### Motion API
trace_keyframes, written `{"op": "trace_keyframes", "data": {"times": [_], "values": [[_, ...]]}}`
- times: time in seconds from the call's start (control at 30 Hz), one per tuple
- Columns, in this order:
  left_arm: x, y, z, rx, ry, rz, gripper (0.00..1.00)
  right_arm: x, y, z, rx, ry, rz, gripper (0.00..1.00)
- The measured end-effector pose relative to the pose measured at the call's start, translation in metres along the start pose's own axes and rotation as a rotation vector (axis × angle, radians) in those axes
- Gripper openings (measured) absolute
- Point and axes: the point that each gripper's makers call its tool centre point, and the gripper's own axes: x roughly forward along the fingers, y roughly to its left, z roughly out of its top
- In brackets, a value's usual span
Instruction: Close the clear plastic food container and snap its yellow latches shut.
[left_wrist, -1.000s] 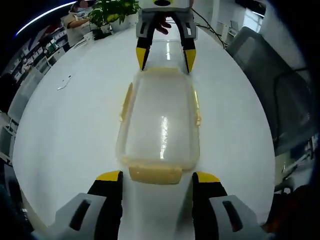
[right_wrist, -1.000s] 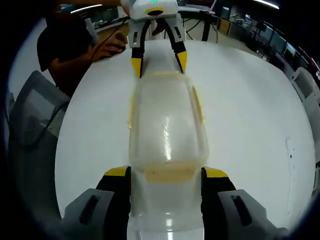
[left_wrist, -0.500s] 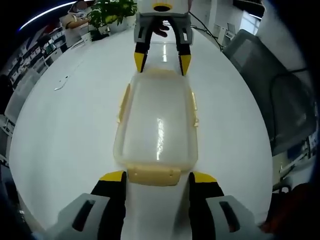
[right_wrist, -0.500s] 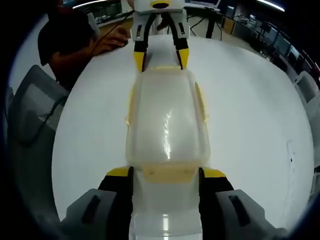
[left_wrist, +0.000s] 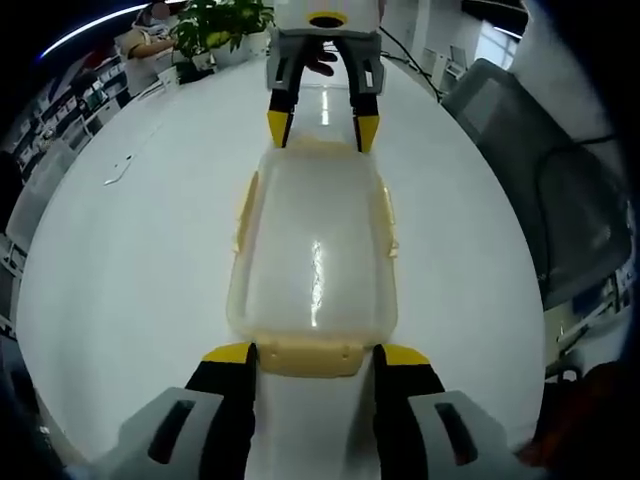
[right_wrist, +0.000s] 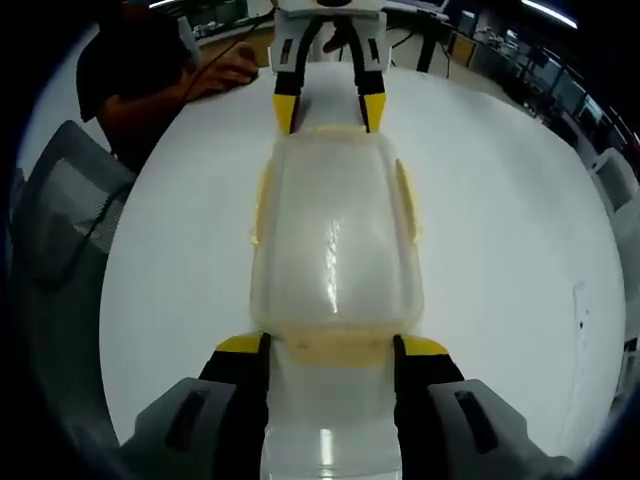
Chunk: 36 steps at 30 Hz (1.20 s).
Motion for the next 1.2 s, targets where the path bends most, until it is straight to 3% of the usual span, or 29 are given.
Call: {"op": "trace_keyframes", "data": {"times": [0.53,0.67,0.83,1.2], "values": [[0.0006,0.0042,-0.0021,0.006,0.003,-0.004,0.4,-0.0014,0.0009,-0.0004,0.004,0.013,-0.001,0.45],[0.0006,0.0055,-0.0032,0.012,0.016,-0.008,0.34,-0.0016,0.0013,-0.001,-0.006,0.022,0.004,0.45],[0.0009,0.0058,-0.0042,0.03,0.032,-0.015,0.34,-0.0009,-0.0012,-0.0028,-0.01,0.033,0.007,0.38],[0.0015,0.0057,-0.0042,0.026,0.043,-0.013,0.33,0.0007,-0.0032,-0.0032,-0.007,0.039,0.007,0.36]]}}
